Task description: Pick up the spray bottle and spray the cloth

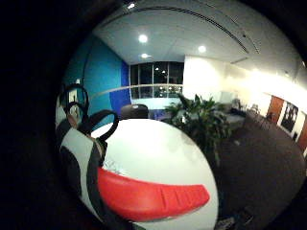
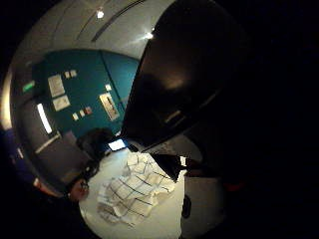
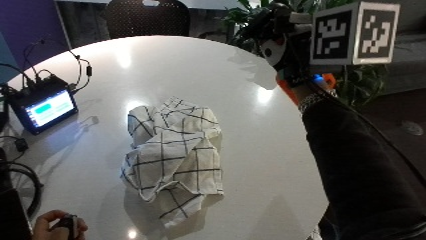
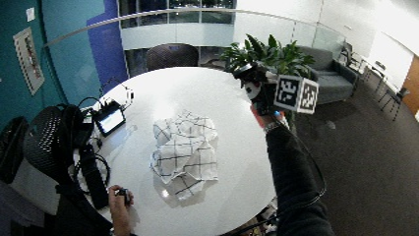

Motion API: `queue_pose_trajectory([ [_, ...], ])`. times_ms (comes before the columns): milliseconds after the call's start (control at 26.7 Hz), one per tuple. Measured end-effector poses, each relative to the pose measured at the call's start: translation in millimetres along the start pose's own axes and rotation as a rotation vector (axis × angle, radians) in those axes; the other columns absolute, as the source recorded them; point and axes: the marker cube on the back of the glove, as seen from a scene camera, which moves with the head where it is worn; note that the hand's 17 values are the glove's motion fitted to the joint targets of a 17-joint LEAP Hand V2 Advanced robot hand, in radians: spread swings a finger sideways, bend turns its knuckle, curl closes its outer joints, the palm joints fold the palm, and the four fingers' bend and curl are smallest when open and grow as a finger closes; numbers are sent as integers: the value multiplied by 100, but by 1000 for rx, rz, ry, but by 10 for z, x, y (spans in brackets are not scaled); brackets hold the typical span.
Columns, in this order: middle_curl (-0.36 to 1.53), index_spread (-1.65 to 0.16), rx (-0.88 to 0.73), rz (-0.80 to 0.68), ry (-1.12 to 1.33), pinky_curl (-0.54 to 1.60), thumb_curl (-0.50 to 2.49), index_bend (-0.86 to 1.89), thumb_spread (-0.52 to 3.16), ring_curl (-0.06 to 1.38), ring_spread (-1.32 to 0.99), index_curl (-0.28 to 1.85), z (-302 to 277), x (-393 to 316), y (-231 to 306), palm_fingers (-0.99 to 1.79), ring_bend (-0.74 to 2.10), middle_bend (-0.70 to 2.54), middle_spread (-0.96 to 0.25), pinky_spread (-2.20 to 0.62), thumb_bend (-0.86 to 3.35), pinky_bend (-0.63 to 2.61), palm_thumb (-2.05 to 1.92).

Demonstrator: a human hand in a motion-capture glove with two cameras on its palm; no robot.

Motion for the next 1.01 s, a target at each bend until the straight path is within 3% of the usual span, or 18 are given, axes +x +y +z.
queue_pose_trajectory([
  [224, 54, -27, -32, -155, 67, 45, 59, 26, 74, 49, -20, 48, -10, -157, -209, 143, 78, 60, -19, -29, -2, 60, 91],
  [523, 54, -28, -44, -586, 319, 45, 62, 26, 70, 49, -21, 50, 69, -635, -379, 141, 79, 62, -19, -30, -3, 61, 90],
  [748, 54, -28, -93, -923, 336, 45, 64, 26, 68, 49, -21, 52, 354, -1154, 252, 141, 80, 62, -19, -30, -3, 60, 89],
  [1009, 54, -28, -212, -1073, 336, 45, 67, 26, 66, 49, -21, 54, 584, -1254, 962, 140, 80, 62, -20, -31, -3, 60, 89],
])
